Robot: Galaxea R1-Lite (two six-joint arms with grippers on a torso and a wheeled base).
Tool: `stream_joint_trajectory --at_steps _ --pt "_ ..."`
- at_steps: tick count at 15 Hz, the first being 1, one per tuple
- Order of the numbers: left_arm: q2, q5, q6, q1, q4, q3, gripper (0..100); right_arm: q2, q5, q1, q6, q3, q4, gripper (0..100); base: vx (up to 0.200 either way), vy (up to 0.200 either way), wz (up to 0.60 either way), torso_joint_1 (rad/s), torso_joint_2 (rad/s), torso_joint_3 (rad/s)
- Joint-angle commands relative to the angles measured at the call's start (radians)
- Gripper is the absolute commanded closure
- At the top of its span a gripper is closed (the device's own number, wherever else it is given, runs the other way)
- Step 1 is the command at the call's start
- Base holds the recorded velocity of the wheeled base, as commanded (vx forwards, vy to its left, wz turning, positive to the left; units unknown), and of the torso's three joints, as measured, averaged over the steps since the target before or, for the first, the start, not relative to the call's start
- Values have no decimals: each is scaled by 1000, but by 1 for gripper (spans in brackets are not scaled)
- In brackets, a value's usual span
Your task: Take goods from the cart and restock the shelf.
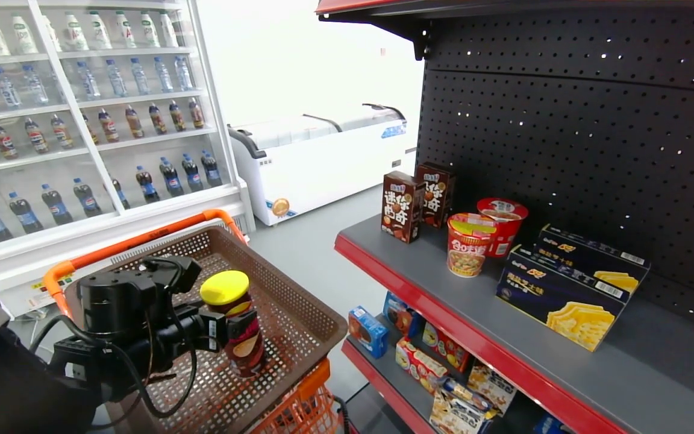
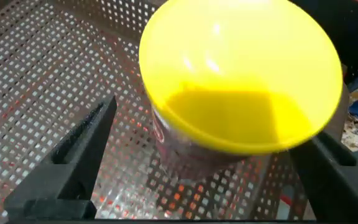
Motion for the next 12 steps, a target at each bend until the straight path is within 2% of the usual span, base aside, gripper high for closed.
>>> stream_joint_trajectory --at_steps 1,3,9,12 --pt "57 2 -2 -8 -24 -2 0 -1 0 0 0 0 0 0 0 0 0 0 0 0" --pt "84 2 -10 -22 -73 1 0 -1 0 0 0 0 0 0 0 0 0 0 0 0" --pt "159 0 -2 -55 -231 18 0 -1 0 0 1 0 0 0 0 0 0 0 0 0" --pt "189 -1 -1 -55 -248 18 0 1 0 0 0 0 0 0 0 0 0 0 0 0"
